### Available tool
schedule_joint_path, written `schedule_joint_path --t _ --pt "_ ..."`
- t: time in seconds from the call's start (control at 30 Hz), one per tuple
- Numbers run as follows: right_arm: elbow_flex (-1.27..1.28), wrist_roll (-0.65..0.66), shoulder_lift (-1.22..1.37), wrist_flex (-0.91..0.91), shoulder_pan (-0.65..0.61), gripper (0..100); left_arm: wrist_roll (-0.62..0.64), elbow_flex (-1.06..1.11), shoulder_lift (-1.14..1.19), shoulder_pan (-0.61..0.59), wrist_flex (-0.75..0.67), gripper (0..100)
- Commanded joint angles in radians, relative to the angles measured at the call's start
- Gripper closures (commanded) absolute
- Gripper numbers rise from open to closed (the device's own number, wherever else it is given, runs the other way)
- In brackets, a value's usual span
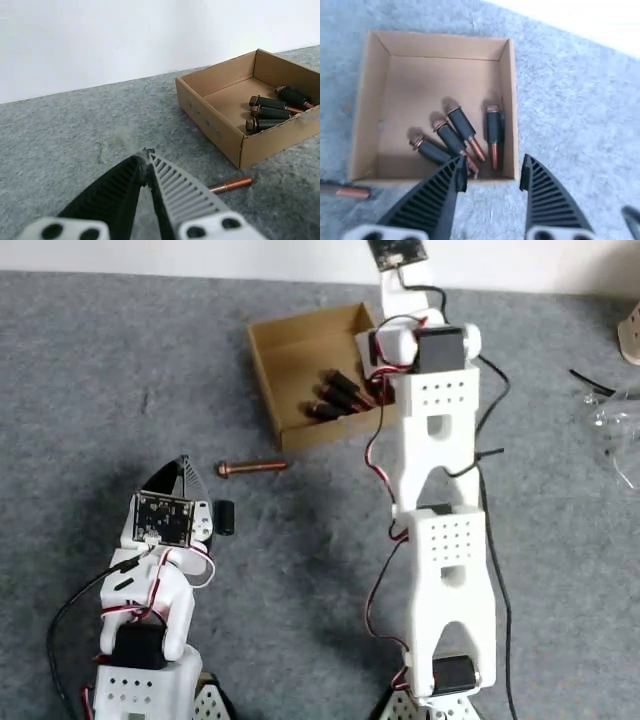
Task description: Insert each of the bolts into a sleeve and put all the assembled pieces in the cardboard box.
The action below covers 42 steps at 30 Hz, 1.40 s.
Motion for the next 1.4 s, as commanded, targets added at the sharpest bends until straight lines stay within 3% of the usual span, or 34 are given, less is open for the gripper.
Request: schedule_joint_path --t 0.0,0.23,0.47,0.67,0.93,1.17,1.37 --pt "-0.15 -0.009 -0.134 0.03 -0.028 84.6 0.002 0.021 0.001 0.01 -0.018 99" --pt "-0.15 -0.009 -0.236 0.03 -0.09 84.6 0.002 0.021 0.001 0.01 -0.017 99" --pt "-0.145 -0.003 -0.269 0.03 -0.306 84.6 0.002 0.021 0.001 0.005 -0.018 99" --pt "0.059 -0.003 -0.275 0.03 -0.426 84.6 0.002 0.021 0.001 0.004 -0.018 99" --pt "0.357 -0.003 -0.271 0.025 -0.453 84.6 0.002 0.021 0.001 0.002 -0.02 99" --pt "0.367 -0.003 -0.292 0.027 -0.412 84.6 0.002 0.021 0.001 0.002 -0.02 99" --pt "0.407 -0.003 -0.526 0.028 -0.397 84.6 0.002 0.021 0.001 0.002 -0.02 99"
